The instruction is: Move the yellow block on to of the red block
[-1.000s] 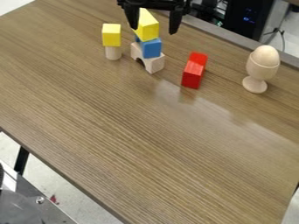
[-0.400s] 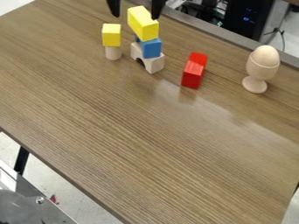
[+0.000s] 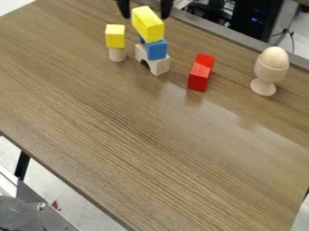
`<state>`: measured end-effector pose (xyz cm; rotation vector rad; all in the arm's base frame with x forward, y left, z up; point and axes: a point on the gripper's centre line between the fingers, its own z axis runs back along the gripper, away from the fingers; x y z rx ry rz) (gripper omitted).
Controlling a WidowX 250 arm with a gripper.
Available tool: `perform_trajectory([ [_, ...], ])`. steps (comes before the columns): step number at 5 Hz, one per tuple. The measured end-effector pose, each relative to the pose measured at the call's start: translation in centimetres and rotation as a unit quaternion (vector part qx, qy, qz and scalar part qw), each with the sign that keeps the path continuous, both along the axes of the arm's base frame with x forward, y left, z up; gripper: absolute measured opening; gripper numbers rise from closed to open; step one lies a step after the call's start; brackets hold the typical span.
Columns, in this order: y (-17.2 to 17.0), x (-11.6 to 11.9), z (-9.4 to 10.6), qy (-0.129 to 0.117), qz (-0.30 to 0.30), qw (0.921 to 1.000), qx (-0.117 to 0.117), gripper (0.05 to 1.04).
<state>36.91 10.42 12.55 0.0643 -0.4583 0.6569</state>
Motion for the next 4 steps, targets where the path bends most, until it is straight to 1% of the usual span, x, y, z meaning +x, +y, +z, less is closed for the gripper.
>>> perform_trajectory([
  [1, 0.0, 0.9, 0.6, -0.007, 0.003, 1.0000, -0.006, 1.000],
  [2, 0.4, 1.1, 0.4, -0.006, 0.009, 0.9999, -0.009, 1.000],
  [3, 0.9, 1.3, -1.4, 0.021, 0.014, 0.9996, -0.016, 1.000],
  [4, 1.1, 1.5, -3.0, 0.051, 0.018, 0.9984, -0.019, 0.957],
])
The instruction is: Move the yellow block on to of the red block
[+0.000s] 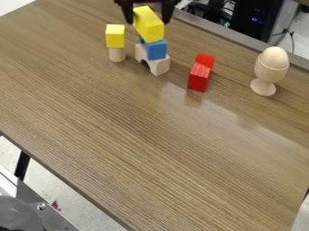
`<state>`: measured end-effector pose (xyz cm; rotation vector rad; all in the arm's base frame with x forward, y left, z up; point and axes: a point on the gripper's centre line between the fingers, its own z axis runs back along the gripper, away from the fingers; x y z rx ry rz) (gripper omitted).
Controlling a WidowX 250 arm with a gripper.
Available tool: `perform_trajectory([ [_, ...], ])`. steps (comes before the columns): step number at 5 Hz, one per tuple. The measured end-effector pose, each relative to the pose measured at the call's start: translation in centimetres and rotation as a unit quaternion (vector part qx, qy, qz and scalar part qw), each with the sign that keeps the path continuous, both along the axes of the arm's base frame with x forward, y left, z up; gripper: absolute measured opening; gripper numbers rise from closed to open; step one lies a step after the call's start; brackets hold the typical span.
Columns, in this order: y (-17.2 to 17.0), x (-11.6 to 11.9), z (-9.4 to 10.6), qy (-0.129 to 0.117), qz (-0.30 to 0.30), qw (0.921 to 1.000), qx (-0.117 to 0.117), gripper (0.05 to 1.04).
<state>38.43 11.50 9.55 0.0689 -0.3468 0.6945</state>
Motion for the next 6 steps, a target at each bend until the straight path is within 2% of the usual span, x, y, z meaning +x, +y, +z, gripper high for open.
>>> perform_trajectory([
  [1, -0.3, 0.3, -0.2, -0.011, 0.002, 0.9999, -0.011, 0.679],
  [2, -0.3, 0.2, -0.4, -0.016, 0.001, 0.9998, -0.011, 0.577],
  [3, -0.9, -0.4, 0.5, -0.026, -0.006, 0.9995, -0.015, 0.577],
  [4, -1.9, -0.9, 2.6, -0.053, -0.024, 0.9982, -0.012, 0.577],
  [6, -7.5, -0.1, 2.1, -0.046, -0.108, 0.9931, -0.001, 0.576],
])
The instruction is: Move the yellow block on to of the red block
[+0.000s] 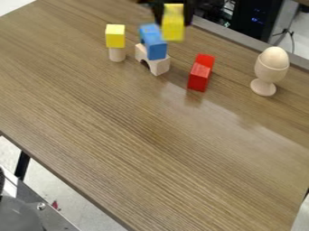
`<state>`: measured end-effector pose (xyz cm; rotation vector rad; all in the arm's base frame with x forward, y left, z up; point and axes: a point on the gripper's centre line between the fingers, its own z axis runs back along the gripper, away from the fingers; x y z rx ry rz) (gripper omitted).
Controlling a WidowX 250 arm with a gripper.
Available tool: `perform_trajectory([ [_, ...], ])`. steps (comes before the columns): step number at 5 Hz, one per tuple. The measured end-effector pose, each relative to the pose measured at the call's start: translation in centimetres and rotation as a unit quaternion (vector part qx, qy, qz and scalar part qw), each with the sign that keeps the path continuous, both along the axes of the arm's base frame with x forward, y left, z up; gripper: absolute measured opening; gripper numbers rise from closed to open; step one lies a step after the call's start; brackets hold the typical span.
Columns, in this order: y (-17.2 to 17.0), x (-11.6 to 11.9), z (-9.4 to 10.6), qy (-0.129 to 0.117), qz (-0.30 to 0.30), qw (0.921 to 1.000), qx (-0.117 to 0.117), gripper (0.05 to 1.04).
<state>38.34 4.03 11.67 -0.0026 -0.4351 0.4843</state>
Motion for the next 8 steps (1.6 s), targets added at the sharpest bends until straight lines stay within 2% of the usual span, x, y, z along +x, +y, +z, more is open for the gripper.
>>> perform_trajectory([
  [1, -1.7, 1.1, -2.6, 0.031, -0.032, 0.9990, 0.010, 0.576],
  [2, -3.0, 2.4, -4.4, 0.049, -0.060, 0.9967, 0.026, 0.576],
  [3, -3.1, 3.3, -5.4, 0.054, -0.067, 0.9958, 0.030, 0.576],
  [5, -3.2, 3.8, -5.3, 0.051, -0.072, 0.9956, 0.031, 0.576],
  [8, -2.9, 1.7, -5.4, 0.052, -0.060, 0.9966, 0.021, 0.576],
])
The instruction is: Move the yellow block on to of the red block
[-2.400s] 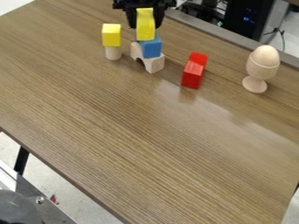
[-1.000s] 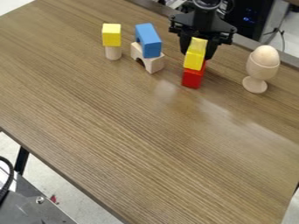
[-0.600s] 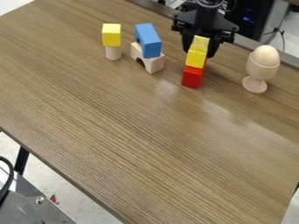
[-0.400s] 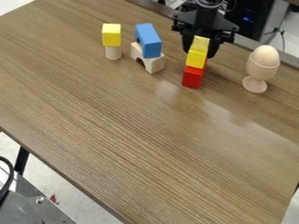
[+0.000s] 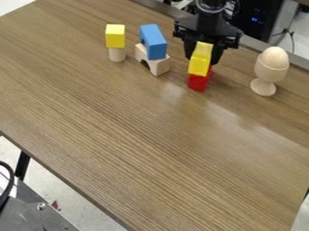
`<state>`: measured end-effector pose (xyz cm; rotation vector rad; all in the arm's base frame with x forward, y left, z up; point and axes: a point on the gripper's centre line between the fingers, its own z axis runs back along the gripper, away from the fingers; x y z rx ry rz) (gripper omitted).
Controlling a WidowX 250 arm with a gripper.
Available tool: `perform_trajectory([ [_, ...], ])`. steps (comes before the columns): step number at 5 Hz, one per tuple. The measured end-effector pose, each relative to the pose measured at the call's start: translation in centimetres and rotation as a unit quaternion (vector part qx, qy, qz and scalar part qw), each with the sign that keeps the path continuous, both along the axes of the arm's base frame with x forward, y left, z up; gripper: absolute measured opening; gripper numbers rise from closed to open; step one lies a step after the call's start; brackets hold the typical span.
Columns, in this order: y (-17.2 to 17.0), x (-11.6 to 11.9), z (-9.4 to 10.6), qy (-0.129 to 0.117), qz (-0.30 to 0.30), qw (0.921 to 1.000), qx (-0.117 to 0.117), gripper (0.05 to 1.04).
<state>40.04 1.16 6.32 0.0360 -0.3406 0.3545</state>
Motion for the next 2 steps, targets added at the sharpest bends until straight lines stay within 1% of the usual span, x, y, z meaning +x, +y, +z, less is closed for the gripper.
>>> perform_trajectory([
  [1, 0.18, -0.21, 0.00, -0.002, -0.007, 0.9999, 0.008, 0.623],
  [2, 0.20, -0.38, -0.09, 0.002, -0.009, 0.9997, 0.024, 0.941],
])
